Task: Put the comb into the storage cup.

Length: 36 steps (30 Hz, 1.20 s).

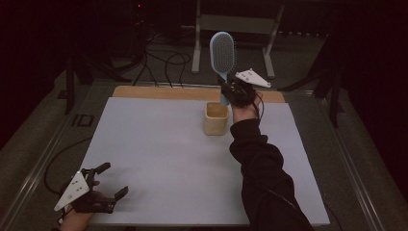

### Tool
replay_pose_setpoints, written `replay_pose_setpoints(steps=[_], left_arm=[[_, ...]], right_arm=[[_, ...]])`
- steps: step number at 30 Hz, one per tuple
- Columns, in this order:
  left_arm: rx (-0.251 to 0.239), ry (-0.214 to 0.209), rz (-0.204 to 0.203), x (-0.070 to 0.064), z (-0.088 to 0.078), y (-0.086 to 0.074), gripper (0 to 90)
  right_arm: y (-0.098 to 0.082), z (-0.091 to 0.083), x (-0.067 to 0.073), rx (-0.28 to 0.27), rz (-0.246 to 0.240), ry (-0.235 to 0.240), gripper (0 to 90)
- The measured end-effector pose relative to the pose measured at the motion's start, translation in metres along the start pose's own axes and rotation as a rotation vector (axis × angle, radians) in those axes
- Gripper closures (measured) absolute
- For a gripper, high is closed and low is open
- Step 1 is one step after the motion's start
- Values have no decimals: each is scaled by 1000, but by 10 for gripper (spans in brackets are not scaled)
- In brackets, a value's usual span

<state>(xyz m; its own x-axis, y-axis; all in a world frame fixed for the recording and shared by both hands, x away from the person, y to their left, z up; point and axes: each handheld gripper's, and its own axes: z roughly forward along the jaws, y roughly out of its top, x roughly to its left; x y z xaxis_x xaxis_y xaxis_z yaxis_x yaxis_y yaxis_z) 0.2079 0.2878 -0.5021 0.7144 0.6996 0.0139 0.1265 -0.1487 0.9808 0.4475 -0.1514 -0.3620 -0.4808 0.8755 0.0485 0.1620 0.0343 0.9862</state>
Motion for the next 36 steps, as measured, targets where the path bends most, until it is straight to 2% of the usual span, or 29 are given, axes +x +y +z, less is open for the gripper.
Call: replay_pose_setpoints(steps=[5, 6, 7, 9, 10, 15, 20, 22, 27, 31, 36], left_arm=[[1, 1, -3, 1, 0, 0, 0], [1, 1, -3, 1, 0, 0, 0], [1, 1, -3, 1, 0, 0, 0], [2, 0, -4, 1, 0, -1, 0], [3, 1, -2, 1, 0, -1, 0], [1, 1, -5, 1, 0, -1, 0], [3, -1, -2, 1, 0, -1, 0], [-1, -2, -4, 1, -1, -1, 0], [-1, 0, -5, 1, -1, -1, 0], [1, -2, -5, 0, -1, -1, 0], [3, 0, -4, 1, -1, -1, 0]], right_arm=[[-4, 7, -2, -11, -1, 4, 710], [-5, 9, -3, -11, -3, -8, 710], [-8, 14, -5, -10, 24, 7, 710], [-9, 15, -5, -12, 24, 2, 710], [-12, 17, -6, -12, 40, 13, 710], [-22, 23, -4, -2, 24, 16, 710], [-31, 27, -5, 8, 32, 25, 710], [-35, 28, -6, 13, 27, 44, 710], [-43, 30, -8, 23, 12, 42, 710], [-51, 33, -10, 42, 32, 46, 710], [-58, 34, -11, 46, 31, 51, 710]])
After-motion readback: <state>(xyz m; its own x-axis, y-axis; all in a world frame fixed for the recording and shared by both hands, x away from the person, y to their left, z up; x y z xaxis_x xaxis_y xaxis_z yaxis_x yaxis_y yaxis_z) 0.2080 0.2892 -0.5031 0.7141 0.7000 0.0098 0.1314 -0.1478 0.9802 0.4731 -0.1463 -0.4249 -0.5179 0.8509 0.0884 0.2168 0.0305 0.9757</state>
